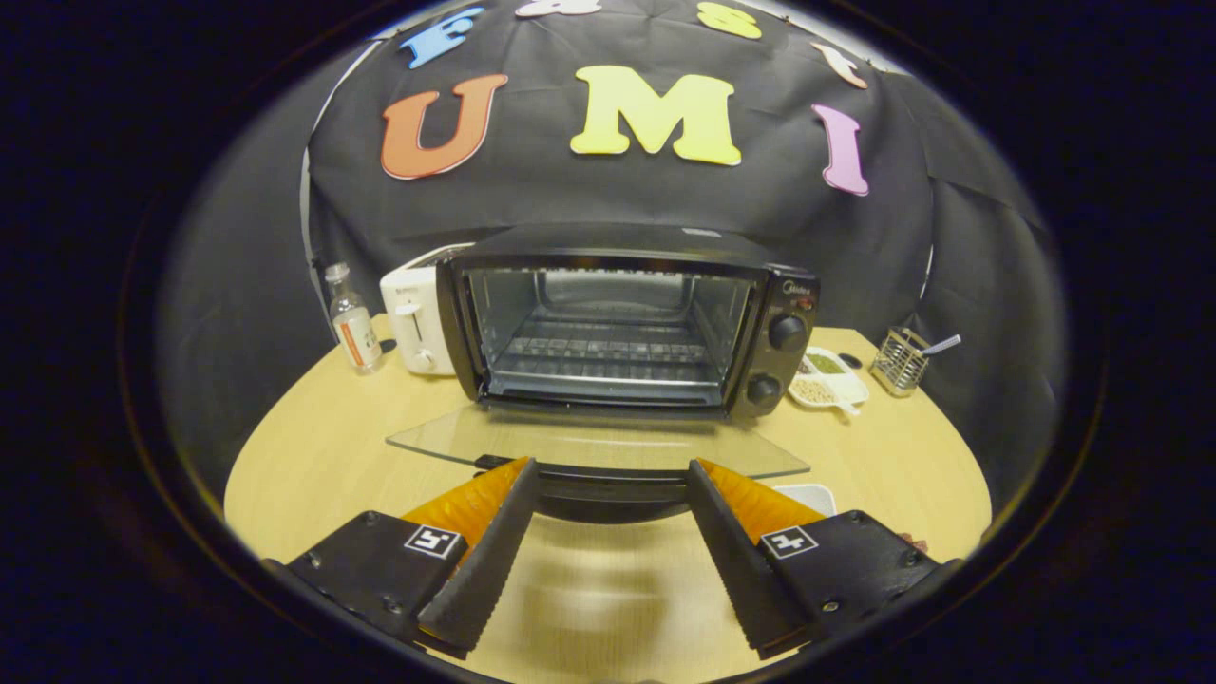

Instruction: Open the toaster oven, put the food inside, and close the toaster oven door.

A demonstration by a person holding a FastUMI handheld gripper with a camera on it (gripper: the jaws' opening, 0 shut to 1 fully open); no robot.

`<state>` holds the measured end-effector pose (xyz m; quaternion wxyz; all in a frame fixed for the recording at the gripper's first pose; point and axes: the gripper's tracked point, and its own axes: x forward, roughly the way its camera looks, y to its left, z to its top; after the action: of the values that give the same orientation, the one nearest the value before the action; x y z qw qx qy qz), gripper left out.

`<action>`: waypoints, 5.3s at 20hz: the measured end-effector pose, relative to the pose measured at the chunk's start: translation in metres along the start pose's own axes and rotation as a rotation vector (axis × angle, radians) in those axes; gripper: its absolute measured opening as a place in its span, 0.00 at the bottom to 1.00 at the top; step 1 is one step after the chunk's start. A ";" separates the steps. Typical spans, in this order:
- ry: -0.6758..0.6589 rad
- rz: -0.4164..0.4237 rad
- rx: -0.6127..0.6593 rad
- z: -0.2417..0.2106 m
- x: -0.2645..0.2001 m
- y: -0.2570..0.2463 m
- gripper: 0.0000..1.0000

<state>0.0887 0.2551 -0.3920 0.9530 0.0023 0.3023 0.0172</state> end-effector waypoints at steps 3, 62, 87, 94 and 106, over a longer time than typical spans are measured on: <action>0.064 0.025 -0.048 -0.030 0.000 0.006 0.99; 0.382 0.549 0.519 -0.021 -0.075 -0.187 0.17; -0.083 0.313 1.276 0.091 0.104 0.009 0.17; -0.090 0.216 1.289 0.107 0.161 0.020 0.17; -0.054 0.075 0.845 0.106 0.176 0.014 0.39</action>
<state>0.2926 0.2758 -0.4066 0.8746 0.4041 0.2575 -0.0738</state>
